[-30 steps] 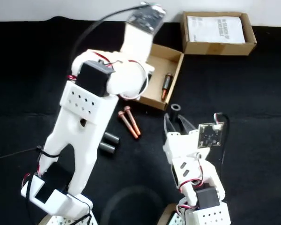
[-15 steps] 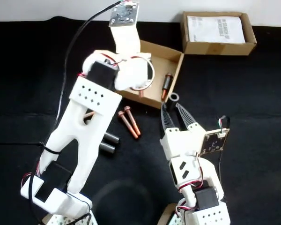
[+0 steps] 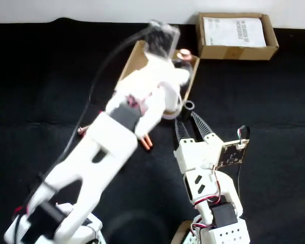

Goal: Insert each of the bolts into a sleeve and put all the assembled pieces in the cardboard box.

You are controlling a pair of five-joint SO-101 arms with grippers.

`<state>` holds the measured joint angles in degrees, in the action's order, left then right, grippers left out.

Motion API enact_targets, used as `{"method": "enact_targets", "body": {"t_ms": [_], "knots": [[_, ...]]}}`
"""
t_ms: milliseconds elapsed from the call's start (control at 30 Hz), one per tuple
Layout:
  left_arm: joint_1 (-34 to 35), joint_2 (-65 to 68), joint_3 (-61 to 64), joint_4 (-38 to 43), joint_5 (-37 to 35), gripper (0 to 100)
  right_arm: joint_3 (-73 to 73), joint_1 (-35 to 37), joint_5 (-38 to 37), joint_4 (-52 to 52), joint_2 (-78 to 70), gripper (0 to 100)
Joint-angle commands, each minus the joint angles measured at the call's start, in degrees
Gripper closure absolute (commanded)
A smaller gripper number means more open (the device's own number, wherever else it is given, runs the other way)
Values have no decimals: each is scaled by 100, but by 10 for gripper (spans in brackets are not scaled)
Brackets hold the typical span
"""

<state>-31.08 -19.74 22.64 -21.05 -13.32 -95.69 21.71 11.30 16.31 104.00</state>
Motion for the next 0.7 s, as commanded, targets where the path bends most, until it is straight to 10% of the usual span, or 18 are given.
{"method": "enact_targets", "body": {"t_ms": [0,667], "knots": [[-356,-1147,901,484,519,993,-743,40,35,-136,66,992],[-453,-2695,1244,448,554,993,-743,444,44,57,57,992]]}}
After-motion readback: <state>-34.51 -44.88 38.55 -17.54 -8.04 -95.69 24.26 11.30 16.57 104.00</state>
